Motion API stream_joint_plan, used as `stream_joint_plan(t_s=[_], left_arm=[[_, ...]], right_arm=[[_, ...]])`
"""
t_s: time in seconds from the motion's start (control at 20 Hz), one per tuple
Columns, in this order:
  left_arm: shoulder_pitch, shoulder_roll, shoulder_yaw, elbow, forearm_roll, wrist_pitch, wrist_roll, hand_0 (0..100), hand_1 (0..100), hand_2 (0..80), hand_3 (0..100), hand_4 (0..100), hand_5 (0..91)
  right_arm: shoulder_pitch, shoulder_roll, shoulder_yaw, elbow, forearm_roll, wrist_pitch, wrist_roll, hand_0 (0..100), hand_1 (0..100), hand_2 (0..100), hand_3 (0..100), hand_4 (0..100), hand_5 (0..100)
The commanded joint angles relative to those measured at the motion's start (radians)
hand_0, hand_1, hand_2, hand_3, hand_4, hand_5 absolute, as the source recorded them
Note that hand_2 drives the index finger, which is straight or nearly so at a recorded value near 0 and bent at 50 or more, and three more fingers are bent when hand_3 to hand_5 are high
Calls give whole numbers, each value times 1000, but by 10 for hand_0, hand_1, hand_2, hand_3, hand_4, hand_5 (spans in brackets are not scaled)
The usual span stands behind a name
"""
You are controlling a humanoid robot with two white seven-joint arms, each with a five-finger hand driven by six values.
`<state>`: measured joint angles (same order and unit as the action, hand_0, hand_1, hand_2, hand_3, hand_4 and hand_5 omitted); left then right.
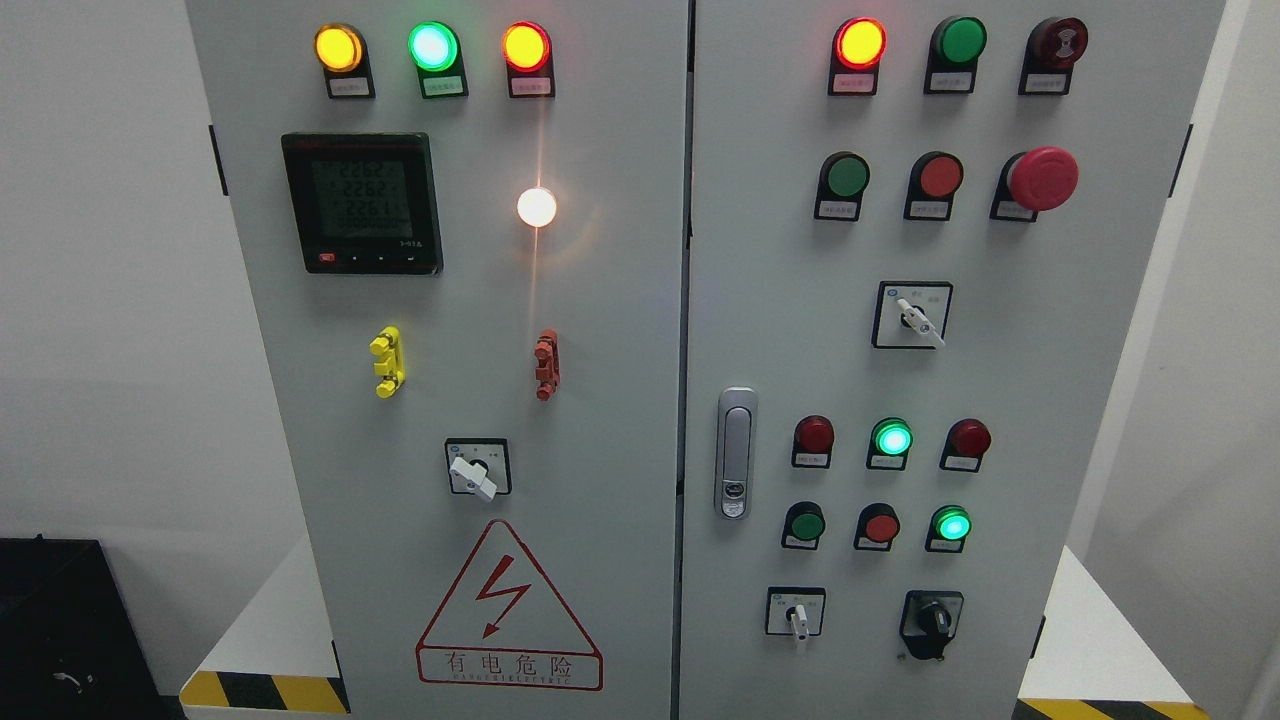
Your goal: Flip black knob to close circuit
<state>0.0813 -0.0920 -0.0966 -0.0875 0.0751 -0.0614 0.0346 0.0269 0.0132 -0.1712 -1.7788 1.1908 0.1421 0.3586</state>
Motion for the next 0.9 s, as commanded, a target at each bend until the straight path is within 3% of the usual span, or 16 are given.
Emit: stream_joint_plan(t_s=[0.0,0.65,0.85], left_arm=[[0,0,0,0,0,0,1,120,556,0,0,0,0],[0,0,0,0,0,0,1,120,556,0,0,0,0],[0,0,0,0,0,0,1,120,556,0,0,0,0]], right_arm=[[-68,33,1,-100,41,4,11,0,0,897,1000,929,936],[-219,22,6,-37,130,39,91,0,0,896,1000,933,940],[-225,22,9,-42,156,34,98,0,0,894,1000,933,940]])
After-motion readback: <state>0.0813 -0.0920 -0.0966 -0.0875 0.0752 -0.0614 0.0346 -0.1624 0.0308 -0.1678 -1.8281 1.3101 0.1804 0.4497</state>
